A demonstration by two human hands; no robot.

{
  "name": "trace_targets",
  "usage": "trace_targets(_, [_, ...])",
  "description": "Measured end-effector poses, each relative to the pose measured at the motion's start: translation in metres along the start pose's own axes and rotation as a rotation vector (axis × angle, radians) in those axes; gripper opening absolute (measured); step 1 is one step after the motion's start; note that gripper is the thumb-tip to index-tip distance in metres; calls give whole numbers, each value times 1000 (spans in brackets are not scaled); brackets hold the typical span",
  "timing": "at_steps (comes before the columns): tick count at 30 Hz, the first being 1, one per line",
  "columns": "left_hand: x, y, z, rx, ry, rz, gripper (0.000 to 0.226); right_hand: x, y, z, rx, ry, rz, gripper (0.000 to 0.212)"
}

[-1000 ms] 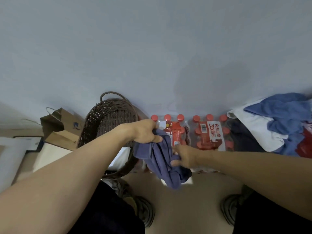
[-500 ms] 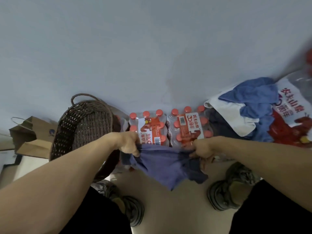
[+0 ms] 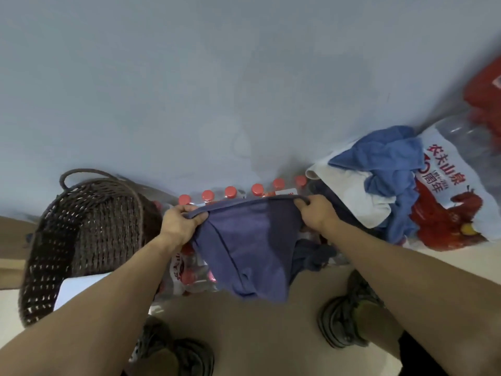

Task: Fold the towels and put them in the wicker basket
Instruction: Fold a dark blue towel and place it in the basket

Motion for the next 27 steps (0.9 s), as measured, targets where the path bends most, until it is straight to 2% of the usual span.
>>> trace_targets(3, [-14,-3,-4,-45,132,-12,26,-10,-2,-7,-92,148,-20,28])
trace_targets(8, [-28,-2,-10,-127,246,-35,25,-26,-13,-10,-168,330,22,27])
trace_targets(11, [-39,4,-11,-210,245,-17,37,-39,-21,-6,-110,359,115,24])
trace_targets(15, [-56,8,0,-385,244,-86,47,-50,-26,-2,64,403,161,36])
trace_targets(20, [-53,3,7,-314,307,-62,43,-53,-28,-4,125,399,127,46])
trace_targets(24, [-19,10,0,-202,329,-39,46,-36,-31,0,-42,371,61,41])
trace_targets(27, [25,9,-5,-223,372,-40,47,-7,-27,4,-211,431,82,30])
Point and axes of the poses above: each hand's wrist, its own x-axis away from the middle knuckle, its own z-axis out of the back of the hand, y = z × x, the point moved 3 cm from there along -x, towards the middle knuckle, and after that the axes turned 7 degrees about -z, right-handed, at the moved point
